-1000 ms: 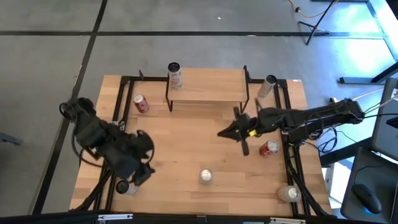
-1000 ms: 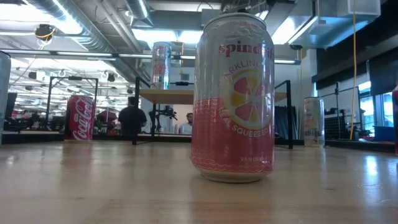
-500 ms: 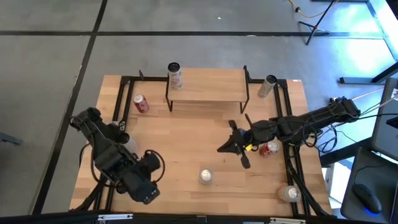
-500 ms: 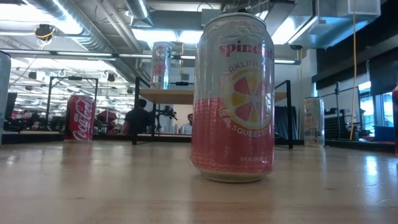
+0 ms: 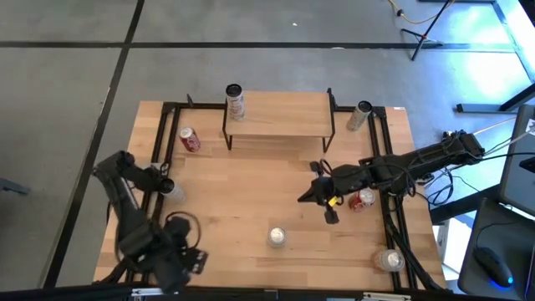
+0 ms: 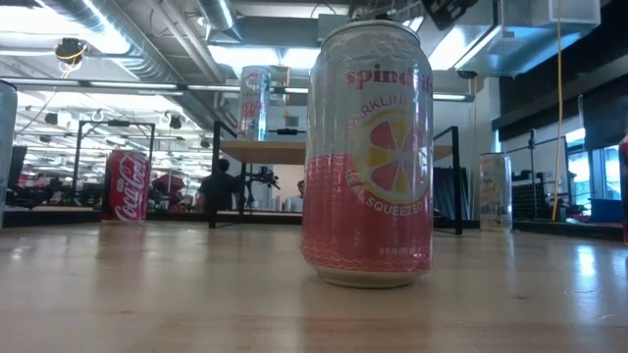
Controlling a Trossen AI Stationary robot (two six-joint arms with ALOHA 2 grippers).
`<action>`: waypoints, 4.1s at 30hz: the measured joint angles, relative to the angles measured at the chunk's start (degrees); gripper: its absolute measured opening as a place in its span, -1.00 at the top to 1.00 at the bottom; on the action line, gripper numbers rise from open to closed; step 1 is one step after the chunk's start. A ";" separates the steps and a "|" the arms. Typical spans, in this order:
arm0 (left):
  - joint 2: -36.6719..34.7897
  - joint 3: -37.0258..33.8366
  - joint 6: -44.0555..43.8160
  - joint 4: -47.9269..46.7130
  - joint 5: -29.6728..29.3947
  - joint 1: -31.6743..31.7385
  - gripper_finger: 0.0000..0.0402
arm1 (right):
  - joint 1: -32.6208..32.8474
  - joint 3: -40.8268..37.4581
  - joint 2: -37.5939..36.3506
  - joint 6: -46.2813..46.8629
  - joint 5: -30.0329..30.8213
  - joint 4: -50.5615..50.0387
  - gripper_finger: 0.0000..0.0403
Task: Place canned beverage on shelf
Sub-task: Put the white soda can aligned with the other white soda can on the shelf
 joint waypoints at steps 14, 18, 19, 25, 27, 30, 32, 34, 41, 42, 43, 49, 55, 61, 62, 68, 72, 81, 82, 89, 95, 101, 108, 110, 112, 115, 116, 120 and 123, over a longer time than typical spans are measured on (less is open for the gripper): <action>-2.85 -12.75 -2.06 -0.10 4.63 -4.57 -0.37 | -2.49 0.00 0.02 1.19 -0.01 0.55 1.00; -4.97 -15.04 -1.62 -0.07 5.66 -5.68 -0.37 | -2.49 0.00 0.02 3.90 -0.86 0.69 1.00; -5.40 -15.43 -2.18 -0.05 4.14 -6.12 -0.37 | -2.49 0.00 0.02 4.51 -1.24 0.81 1.00; -5.43 -17.58 -2.04 1.61 2.58 -6.23 -0.37 | -2.49 0.00 0.02 6.07 -1.55 1.87 1.00; -5.43 -18.96 -2.24 3.62 2.64 -6.36 -0.37 | -2.49 0.00 0.02 6.97 -1.54 1.87 1.00; -5.43 -21.04 -2.26 6.20 2.78 -6.81 -0.37 | -2.49 0.00 0.02 7.21 -1.53 1.87 1.00; -5.52 -22.16 -2.37 6.63 3.70 -6.81 -0.37 | -2.49 0.00 0.02 7.34 -1.54 1.87 1.00; -5.64 -22.86 -2.43 6.47 3.90 -6.81 -0.37 | -2.49 0.00 0.02 7.94 -1.54 1.86 1.00; -5.43 -24.27 -2.41 7.68 2.36 -6.76 -0.37 | -2.49 -0.02 0.02 8.13 -2.03 1.74 1.00; -5.43 -24.27 -2.41 7.70 2.22 -6.78 -0.37 | -2.49 -0.02 0.02 8.14 -2.45 1.76 1.00; -5.43 -24.27 -2.35 7.79 1.88 -6.78 -0.37 | -2.49 -0.02 0.02 8.14 -2.90 1.76 1.00; -5.43 -24.37 -0.09 8.33 0.18 -6.81 -0.37 | -2.49 -0.02 0.02 8.15 -3.05 1.75 1.00; -5.43 -24.38 0.63 8.43 -2.04 -7.20 -0.37 | -2.49 -0.02 0.02 8.11 -3.05 1.76 1.00; -5.41 -24.38 3.83 8.66 -2.39 -7.13 -0.35 | -2.49 -0.02 0.02 8.09 -3.05 1.76 1.00; -5.41 -24.38 4.79 8.67 -2.41 -7.13 -0.33 | -2.49 -0.02 0.02 8.09 -3.05 1.76 1.00; -5.47 -24.34 8.54 8.60 -3.27 -7.16 -0.08 | -2.49 -0.02 0.02 8.05 -3.05 1.76 1.00; -5.50 -24.31 11.81 8.56 -3.40 -7.09 -0.03 | -2.49 -0.02 0.02 8.05 -3.05 1.76 1.00; -5.71 -24.31 26.95 8.32 -3.90 -4.59 -0.06 | -2.49 -0.04 -0.13 8.33 -3.01 1.76 1.00; -5.87 -24.36 29.15 8.32 -4.00 -3.93 -0.06 | -2.49 -0.04 -0.21 8.59 -2.65 1.82 1.00; -8.25 -24.49 47.11 7.82 -5.69 2.83 -0.06 | -2.49 -0.04 -1.62 11.48 -0.97 1.83 1.00; -11.05 -24.49 65.11 7.72 -9.39 9.71 -0.06 | -2.49 -0.04 -2.27 15.18 -0.96 1.85 1.00; -11.94 -24.45 84.74 7.68 -10.94 17.02 -0.06 | -2.43 -0.04 -1.72 19.02 -1.04 1.76 1.00; -11.92 -24.42 104.47 14.12 -9.96 25.02 -0.06 | -0.47 -0.07 -0.50 20.72 0.42 1.91 1.00; -11.91 -24.40 108.93 14.52 -9.11 26.89 -0.06 | 0.27 -0.09 -0.42 20.83 0.51 1.61 1.00; -11.46 -24.40 113.25 15.26 -8.32 28.39 -0.06 | 0.69 -0.09 -0.47 21.06 1.30 1.93 1.00; -10.51 -24.40 118.68 16.18 -6.10 30.25 -0.06 | 1.04 -0.09 -0.46 21.98 2.55 1.76 1.00; -10.03 -24.40 120.46 16.45 -5.02 30.86 -0.06 | 0.98 -0.09 -0.46 22.25 2.80 1.76 1.00; -7.55 -24.38 125.18 17.40 -3.89 32.01 -0.06 | 0.96 -0.09 -0.46 23.32 3.02 1.70 1.00; -6.17 -24.38 126.68 17.14 -2.98 32.69 -0.06 | 0.94 -0.09 -0.46 23.30 3.01 1.74 1.00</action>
